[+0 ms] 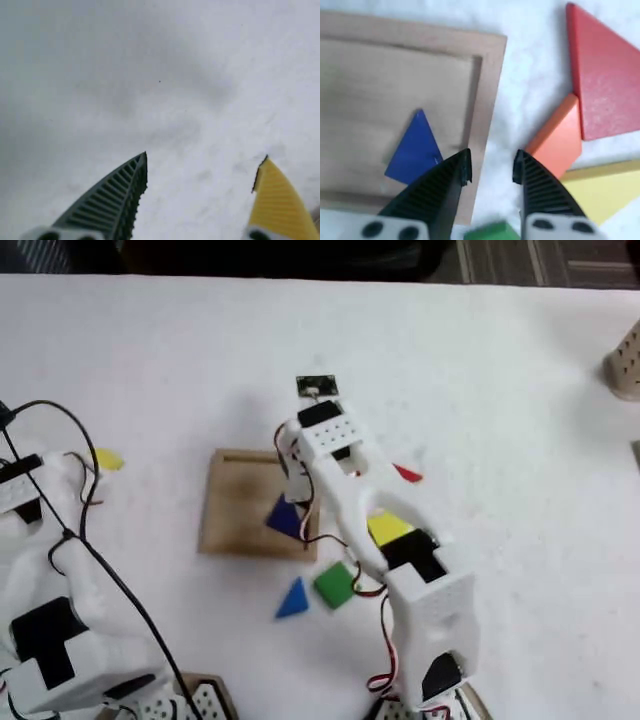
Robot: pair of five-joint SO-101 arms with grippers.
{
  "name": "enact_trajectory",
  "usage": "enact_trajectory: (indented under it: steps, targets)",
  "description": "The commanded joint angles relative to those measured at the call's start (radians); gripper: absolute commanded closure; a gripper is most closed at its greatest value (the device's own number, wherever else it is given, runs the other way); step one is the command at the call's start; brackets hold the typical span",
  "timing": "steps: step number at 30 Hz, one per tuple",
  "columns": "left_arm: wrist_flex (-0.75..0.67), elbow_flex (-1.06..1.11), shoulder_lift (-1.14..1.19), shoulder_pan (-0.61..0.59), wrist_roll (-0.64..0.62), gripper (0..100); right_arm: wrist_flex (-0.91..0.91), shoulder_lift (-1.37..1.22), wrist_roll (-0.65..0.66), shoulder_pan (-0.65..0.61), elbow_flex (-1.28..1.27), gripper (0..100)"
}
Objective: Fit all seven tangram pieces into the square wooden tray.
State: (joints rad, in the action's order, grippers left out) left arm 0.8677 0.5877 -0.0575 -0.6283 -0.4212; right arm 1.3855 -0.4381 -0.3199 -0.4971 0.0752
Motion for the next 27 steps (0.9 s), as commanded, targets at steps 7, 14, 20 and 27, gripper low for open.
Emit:
enact_trajectory:
  steps: [7,14,20,27]
  targets:
    - [-0.018,-0.006,-0.005,0.025,0.06,65,0.136,0.189,0.135,0.051,0.038,87.6]
    - [-0.018,-0.002,-0.005,0.053,0.081,65,0.213,0.236,0.196,0.048,0.038,95.9]
    - [-0.018,0.002,-0.004,0.099,0.098,65,0.254,0.24,0.204,0.053,0.037,98.1]
    - [-0.02,0.021,-0.004,0.171,0.224,65,0.265,0.245,0.204,0.048,-0.008,98.1]
